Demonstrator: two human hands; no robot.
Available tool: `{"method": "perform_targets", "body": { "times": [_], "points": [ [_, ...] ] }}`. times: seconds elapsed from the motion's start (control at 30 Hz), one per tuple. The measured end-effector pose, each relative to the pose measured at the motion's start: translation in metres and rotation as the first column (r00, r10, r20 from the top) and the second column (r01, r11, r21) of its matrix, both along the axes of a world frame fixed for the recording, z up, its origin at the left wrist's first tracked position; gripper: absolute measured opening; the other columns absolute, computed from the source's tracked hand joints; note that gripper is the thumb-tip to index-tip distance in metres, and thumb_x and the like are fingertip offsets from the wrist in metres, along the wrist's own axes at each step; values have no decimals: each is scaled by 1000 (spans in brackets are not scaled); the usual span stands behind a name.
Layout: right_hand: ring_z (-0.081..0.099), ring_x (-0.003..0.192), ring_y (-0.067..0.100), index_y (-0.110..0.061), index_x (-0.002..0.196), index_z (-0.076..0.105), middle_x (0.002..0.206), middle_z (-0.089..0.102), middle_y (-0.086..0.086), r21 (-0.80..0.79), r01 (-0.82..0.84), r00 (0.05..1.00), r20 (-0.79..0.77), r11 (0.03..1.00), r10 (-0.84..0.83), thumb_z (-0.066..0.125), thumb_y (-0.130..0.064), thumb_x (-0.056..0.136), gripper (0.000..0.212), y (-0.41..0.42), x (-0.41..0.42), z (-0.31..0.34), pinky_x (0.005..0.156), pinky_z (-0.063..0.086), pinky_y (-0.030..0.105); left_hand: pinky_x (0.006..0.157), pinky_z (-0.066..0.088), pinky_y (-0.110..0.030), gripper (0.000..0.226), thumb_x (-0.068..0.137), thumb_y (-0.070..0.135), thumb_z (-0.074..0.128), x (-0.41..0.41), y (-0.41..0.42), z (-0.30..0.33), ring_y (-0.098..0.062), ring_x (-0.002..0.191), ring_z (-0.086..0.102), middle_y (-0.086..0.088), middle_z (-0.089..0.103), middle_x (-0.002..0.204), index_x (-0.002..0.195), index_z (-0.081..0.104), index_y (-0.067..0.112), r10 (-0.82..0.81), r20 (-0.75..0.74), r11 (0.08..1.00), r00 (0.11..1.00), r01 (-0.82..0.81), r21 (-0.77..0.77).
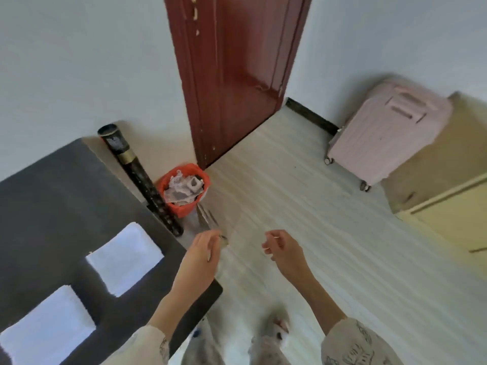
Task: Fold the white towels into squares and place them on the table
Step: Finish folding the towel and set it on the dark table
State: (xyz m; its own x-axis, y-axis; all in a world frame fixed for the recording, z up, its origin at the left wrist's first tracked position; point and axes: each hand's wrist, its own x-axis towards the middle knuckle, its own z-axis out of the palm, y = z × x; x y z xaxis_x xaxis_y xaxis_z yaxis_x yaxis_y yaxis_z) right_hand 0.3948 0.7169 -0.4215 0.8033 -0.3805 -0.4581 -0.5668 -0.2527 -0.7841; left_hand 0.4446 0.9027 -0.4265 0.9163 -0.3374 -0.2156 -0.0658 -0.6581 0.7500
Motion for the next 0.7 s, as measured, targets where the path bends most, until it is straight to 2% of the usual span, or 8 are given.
{"method": "perform_targets", "body": {
  "times": [0.13,0.27,0.37,0.47,0.53,0.63,0.7],
  "points": [
    [61,79,17,-19,102,54,88,64,2,50,207,976,66,977,-210,46,-22,97,9,-96,-64,16,64,45,19,78,33,-13,27,96,16,43,-25,-107,8,-9,97,54,7,54,108,121,52,12,-205,73,978,976,206,-8],
    [60,78,16,-19,100,53,87,63,2,42,327,937,119,944,-329,46,-19,97,8,-203,-136,29,62,43,16,76,41,-20,25,95,13,45,-63,-230,19,-13,90,56,1,59,106,118,54,11,-324,118,941,939,332,-63],
    [60,80,17,-18,103,54,88,63,1,2,405,905,138,914,-402,46,-21,97,10,-281,-194,41,64,44,17,71,39,-12,23,95,13,46,-103,-323,27,-10,87,57,2,61,103,116,56,14,-441,129,887,888,453,-94],
    [61,80,15,-19,104,54,89,64,0,-27,504,857,141,863,-496,46,-22,97,11,-345,-240,54,69,46,21,74,44,-17,22,95,12,46,-137,-406,41,-12,89,59,4,61,101,115,55,17,-540,98,821,836,549,-158],
    [61,80,14,-18,106,55,89,65,0,-29,566,816,159,824,-555,46,-21,97,13,-386,-264,59,68,46,19,78,46,-22,22,95,13,46,-152,-463,49,-13,91,60,5,61,101,115,55,17,-597,106,775,795,606,-180],
    [61,79,12,-15,109,56,91,65,2,-42,641,760,175,766,-626,46,-20,97,16,-446,-289,61,63,43,14,78,45,-21,23,96,14,45,-168,-542,55,-13,93,59,5,60,102,116,54,17,-667,118,708,735,676,-207],
    [61,79,12,-15,109,56,92,65,2,-52,671,736,170,739,-656,46,-21,97,17,-486,-298,57,63,43,14,75,42,-16,22,96,15,44,-176,-590,52,-13,93,59,4,60,104,116,54,17,-704,115,670,701,709,-219]
  ]
}}
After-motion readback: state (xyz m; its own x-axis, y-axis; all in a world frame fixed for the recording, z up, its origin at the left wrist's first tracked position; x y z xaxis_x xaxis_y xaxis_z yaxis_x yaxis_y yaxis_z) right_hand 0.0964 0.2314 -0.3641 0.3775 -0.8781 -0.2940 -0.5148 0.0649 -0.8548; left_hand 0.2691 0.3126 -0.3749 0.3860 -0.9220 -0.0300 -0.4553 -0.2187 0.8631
